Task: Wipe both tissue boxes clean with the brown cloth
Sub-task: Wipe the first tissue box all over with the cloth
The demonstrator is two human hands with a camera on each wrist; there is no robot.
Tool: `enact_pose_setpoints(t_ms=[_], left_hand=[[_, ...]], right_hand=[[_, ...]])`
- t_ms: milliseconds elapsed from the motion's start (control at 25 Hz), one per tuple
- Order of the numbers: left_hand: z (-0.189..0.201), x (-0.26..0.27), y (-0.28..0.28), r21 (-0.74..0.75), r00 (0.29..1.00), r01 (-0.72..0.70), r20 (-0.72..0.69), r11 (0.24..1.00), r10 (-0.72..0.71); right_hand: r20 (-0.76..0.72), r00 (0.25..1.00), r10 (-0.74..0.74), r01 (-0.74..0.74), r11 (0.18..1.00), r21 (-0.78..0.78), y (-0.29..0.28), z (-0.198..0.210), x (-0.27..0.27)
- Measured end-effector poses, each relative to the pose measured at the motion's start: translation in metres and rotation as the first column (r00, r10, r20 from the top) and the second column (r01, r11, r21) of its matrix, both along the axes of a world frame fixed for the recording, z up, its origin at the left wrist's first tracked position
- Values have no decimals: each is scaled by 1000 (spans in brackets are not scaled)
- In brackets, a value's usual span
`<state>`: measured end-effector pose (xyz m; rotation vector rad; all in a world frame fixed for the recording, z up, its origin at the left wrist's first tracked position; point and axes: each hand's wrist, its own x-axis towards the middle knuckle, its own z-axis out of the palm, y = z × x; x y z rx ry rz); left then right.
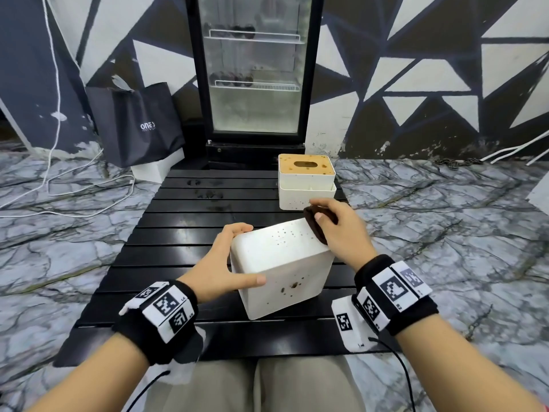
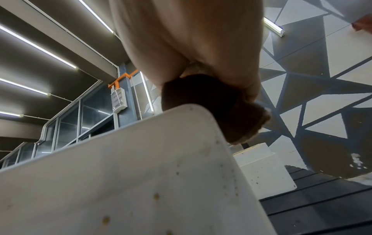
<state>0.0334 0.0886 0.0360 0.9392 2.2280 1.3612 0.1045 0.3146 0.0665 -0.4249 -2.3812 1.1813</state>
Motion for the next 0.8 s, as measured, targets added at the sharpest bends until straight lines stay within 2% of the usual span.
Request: enact_pose_setpoints(t_ms=[160,280,440,640,800], left_hand=[[0,3,12,9,998,-57,-31,998,57],[-4,5,15,6,995,-98,-33,995,98],[-4,5,14,24,996,-87,-6,996,87],[-5,4,13,25,997,-75,5,997,75],[-7,6,14,34,995,-97,12,995,96]], right_hand=[[37,999,12,-13,999,48,-5,-5,-6],[-9,1000,5,-4,999,49,-11,-13,4],[-80,997,-18,23,998,56,-16,-24,24],[13,1000,20,-20,999,43,-10,-9,0],[-50,998,22,-21,1000,17,-11,-16,7]])
